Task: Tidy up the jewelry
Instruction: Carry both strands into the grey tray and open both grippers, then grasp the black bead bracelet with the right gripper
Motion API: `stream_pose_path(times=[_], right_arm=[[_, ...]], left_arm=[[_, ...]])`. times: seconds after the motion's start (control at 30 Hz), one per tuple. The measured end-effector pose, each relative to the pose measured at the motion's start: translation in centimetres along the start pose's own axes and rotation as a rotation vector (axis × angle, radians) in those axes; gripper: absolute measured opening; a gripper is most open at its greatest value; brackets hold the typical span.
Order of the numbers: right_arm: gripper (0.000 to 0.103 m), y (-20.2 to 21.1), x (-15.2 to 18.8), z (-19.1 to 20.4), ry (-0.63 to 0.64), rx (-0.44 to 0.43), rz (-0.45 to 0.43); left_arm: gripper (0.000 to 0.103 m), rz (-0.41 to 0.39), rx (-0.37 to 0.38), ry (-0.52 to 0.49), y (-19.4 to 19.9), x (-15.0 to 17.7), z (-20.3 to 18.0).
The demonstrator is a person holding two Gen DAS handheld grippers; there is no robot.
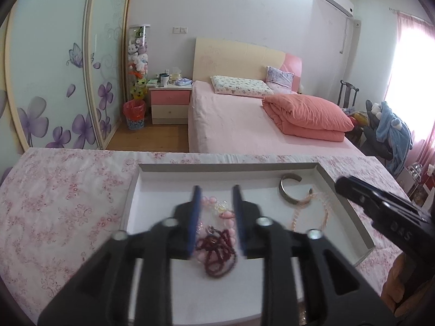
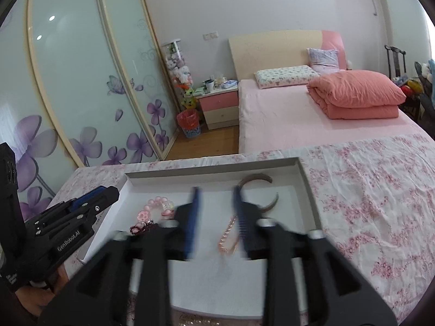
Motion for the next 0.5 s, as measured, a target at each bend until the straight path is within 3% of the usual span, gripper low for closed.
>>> stream_pose_path(times=[0.5], right_arm=[[0.04,4.1,2.3,-0.8,0.03,0.02,-0.002]], left_arm=[[0.035,-0.016,-0.024,0.013,4.9,1.7,1.9]])
Point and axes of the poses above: each gripper's, at about its wrist camera, not at the fingertips, and y roughly against the way its jaws point, z to its left, x to its underside, the point moved 3 cm from there along -y, roughly the way its jaws point, and after that the axes turned 1 degree about z, right-handed, at the moved point
